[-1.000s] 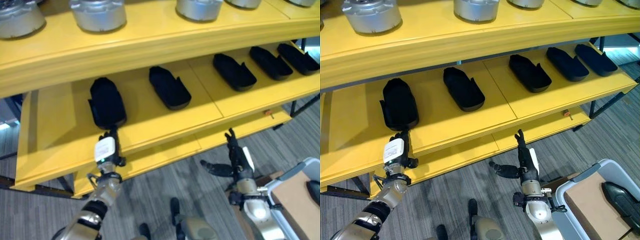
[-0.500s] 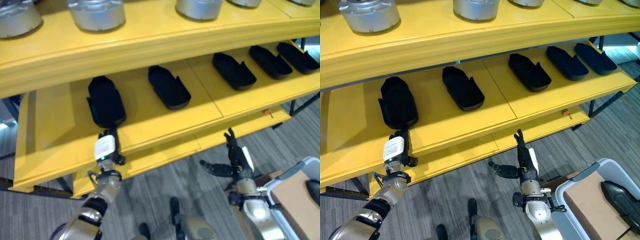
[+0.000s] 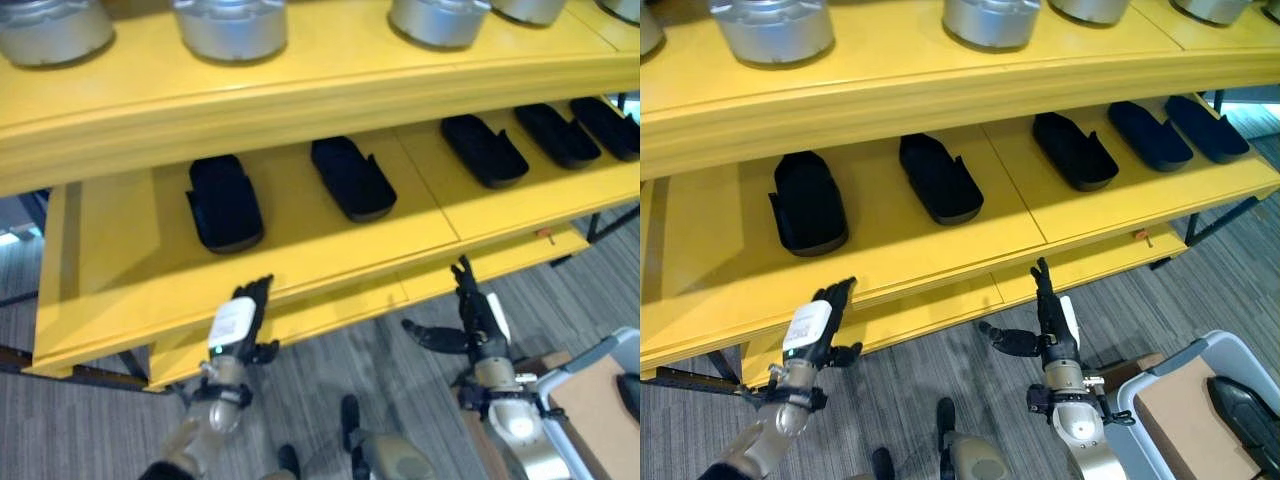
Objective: Move parts from the plastic box to the shelf.
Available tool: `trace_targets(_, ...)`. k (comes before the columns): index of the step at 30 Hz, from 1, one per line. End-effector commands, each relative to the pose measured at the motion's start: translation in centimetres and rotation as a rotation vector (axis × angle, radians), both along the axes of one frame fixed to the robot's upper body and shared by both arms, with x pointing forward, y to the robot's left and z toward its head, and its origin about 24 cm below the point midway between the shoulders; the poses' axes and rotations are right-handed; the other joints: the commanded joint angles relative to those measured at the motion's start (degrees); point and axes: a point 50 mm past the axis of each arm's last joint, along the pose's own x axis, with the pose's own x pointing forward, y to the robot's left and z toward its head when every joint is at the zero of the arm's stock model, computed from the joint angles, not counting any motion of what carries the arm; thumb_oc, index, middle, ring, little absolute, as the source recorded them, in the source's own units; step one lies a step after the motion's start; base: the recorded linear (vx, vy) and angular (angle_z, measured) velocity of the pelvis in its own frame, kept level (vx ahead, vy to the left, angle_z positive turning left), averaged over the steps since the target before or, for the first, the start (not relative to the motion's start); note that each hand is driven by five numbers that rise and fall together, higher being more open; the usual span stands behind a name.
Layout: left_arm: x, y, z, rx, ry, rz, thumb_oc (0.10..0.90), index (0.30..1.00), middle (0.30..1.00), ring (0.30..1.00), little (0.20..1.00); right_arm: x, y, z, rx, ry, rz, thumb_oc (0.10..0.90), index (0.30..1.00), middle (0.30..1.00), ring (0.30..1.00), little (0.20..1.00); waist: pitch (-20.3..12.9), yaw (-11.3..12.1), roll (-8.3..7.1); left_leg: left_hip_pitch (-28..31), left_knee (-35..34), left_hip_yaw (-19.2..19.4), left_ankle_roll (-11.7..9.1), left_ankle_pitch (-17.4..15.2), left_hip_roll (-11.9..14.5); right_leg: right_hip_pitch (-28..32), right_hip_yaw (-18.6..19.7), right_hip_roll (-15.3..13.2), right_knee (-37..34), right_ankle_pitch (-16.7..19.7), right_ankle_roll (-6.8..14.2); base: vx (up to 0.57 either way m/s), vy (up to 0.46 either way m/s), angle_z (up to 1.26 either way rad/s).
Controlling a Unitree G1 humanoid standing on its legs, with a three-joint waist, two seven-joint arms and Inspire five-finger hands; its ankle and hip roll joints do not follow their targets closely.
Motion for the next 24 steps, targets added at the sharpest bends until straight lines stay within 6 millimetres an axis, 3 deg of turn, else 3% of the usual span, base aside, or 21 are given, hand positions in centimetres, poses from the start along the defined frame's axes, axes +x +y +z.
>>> trace_targets(1, 0.6, -0.9, 2.0, -0.051, -0.057, -0.124, 0.9, 1.0, 1.0, 1.0, 1.0, 1.3, 0.0, 6.3, 0.005, -0.341, 0.026, 0.9, 1.0, 1.0, 1.0, 1.0, -0.2, 0.9, 2.35, 2.9, -0.2, 0.0, -1.7, 2.4, -0.7, -4.3, -1.4, 0.4, 6.7, -2.3, 2.8, -0.04, 0.006, 0.07)
trace_targets(7, -2.3, 0.2, 1.8, -0.185, 0.014, -0.087, 0.9, 1.0, 1.0, 1.0, 1.0, 1.2, -0.1, 6.2, -0.001, -0.325, 0.04, 0.9, 1.0, 1.0, 1.0, 1.0, -1.1, 2.4, 2.31, 3.3, -0.2, -0.6, -1.4, 2.2, -0.8, -3.3, -2.0, 0.0, 7.4, -3.4, 2.9, -0.03, 0.01, 0.04)
trace_targets(9, -3.1, 0.8, 1.8, -0.396, 0.036, 0.002, 0.9, 1.0, 1.0, 1.0, 1.0, 1.3, 0.0, 5.7, 0.008, -0.299, 0.052, 0.9, 1.0, 1.0, 1.0, 1.0, -1.6, 3.3, 2.28, 4.0, -0.2, -0.8, -1.1, 1.9, -1.1, -2.4, -2.4, -0.2, 7.7, -3.5, 2.9, -0.08, 0.019, 0.13)
trace_targets(13, -3.4, 1.5, 2.0, -0.55, 0.032, 0.083, 0.9, 1.0, 1.0, 1.0, 1.0, 1.3, 0.2, 5.3, 0.024, -0.272, 0.064, 0.9, 1.0, 1.0, 1.0, 1.0, -2.4, 3.8, 2.29, 3.8, -0.2, -1.3, -0.7, 1.6, -1.4, -2.2, -2.5, -0.3, 8.0, -3.6, 2.8, -0.08, 0.013, 0.06)
trace_targets(16, -3.5, 2.9, 3.2, -0.762, -0.051, 0.185, 0.9, 1.0, 1.0, 1.0, 1.0, 1.3, 0.3, 4.6, 0.047, -0.229, 0.086, 0.9, 1.0, 1.0, 1.0, 1.0, -4.1, 4.5, 2.46, 2.9, -0.2, -2.5, -0.5, 1.5, -2.0, -3.1, -2.3, -0.6, 9.0, -3.6, 2.6, -0.12, 0.028, -0.04)
trace_targets(24, -2.3, 2.9, 5.5, -0.833, -0.153, 0.134, 0.9, 1.0, 1.0, 1.0, 1.0, 1.0, 0.5, 3.8, 0.065, -0.179, 0.133, 0.9, 1.0, 1.0, 1.0, 1.0, -4.6, 4.7, 2.88, 4.6, -0.2, -2.2, -0.2, 1.6, -3.1, -3.5, -1.2, -0.4, 12.0, -3.0, 2.7, -0.08, 0.053, -0.04)
